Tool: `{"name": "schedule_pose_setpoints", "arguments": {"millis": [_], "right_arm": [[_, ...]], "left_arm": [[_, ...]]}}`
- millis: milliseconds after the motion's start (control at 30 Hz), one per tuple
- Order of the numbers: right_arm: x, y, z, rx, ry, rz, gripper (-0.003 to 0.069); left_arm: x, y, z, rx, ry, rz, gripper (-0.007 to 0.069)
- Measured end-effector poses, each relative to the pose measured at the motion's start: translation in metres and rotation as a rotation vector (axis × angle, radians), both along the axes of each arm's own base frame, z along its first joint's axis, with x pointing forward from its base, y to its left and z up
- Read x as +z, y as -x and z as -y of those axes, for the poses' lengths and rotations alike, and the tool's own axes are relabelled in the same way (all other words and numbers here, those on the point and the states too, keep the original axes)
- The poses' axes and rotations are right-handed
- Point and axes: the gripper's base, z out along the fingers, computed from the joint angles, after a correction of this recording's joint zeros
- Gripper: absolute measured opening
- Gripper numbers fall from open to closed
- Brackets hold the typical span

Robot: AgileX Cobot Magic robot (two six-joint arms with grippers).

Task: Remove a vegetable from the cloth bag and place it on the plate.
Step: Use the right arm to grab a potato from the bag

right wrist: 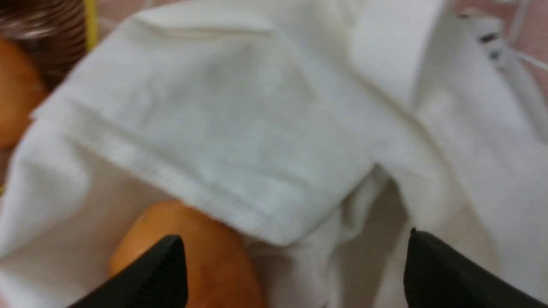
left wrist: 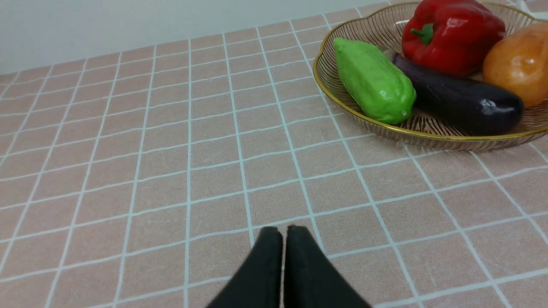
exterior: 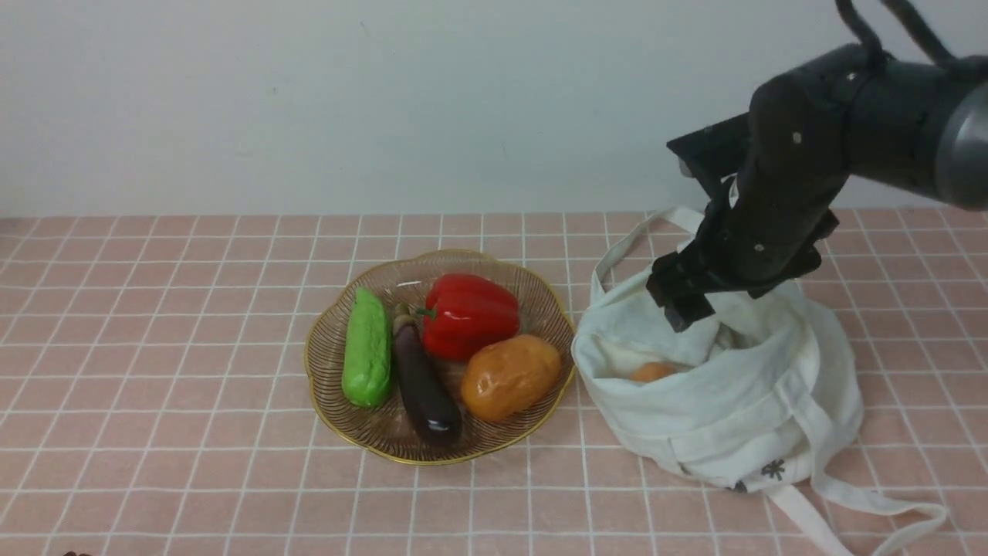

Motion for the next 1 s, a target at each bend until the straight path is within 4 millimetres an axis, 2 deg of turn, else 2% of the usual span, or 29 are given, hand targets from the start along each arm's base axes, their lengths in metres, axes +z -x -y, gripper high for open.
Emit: {"name": "schedule_pose_setpoints", "arguments": {"millis": [100, 200, 233, 467, 633, 733, 800, 933, 1000], "right_arm": [[-0.006, 0.01, -0.007, 0.148, -0.03, -0.119, 0.063], [-0.016, 0.01, -0.008, 0.222, -0.017, -0.163, 0.0629], [-0.025, 0.008, -0.009, 0.25, -0.005, -0.185, 0.0629], [-0.057, -0.002, -0.013, 0.232, 0.005, -0.221, 0.0629], [-0.066, -0.005, -0.014, 0.162, -0.001, -0.238, 0.0629], [-0.064, -0.007, -0.015, 0.129, -0.003, -0.251, 0.0629], [-0.055, -0.011, -0.017, 0.118, -0.009, -0.247, 0.0629], [-0.02, -0.027, -0.026, 0.097, -0.072, -0.141, 0.0624], [-0.012, -0.031, -0.027, 0.097, -0.084, -0.113, 0.0623]], "left_arm": [[0.0, 0.0, 0.0, 0.0, 0.0, 0.0, -0.0005], [0.0, 0.0, 0.0, 0.0, 0.0, 0.0, -0.0005], [0.0, 0.0, 0.0, 0.0, 0.0, 0.0, -0.0005], [0.0, 0.0, 0.0, 0.0, 0.0, 0.0, -0.0005], [0.0, 0.0, 0.0, 0.0, 0.0, 0.0, -0.0005], [0.0, 0.0, 0.0, 0.0, 0.0, 0.0, -0.0005], [0.0, 0.0, 0.0, 0.0, 0.0, 0.0, -0.0005], [0.0, 0.0, 0.0, 0.0, 0.0, 0.0, -0.0005], [0.0, 0.0, 0.0, 0.0, 0.0, 0.0, -0.0005]]}}
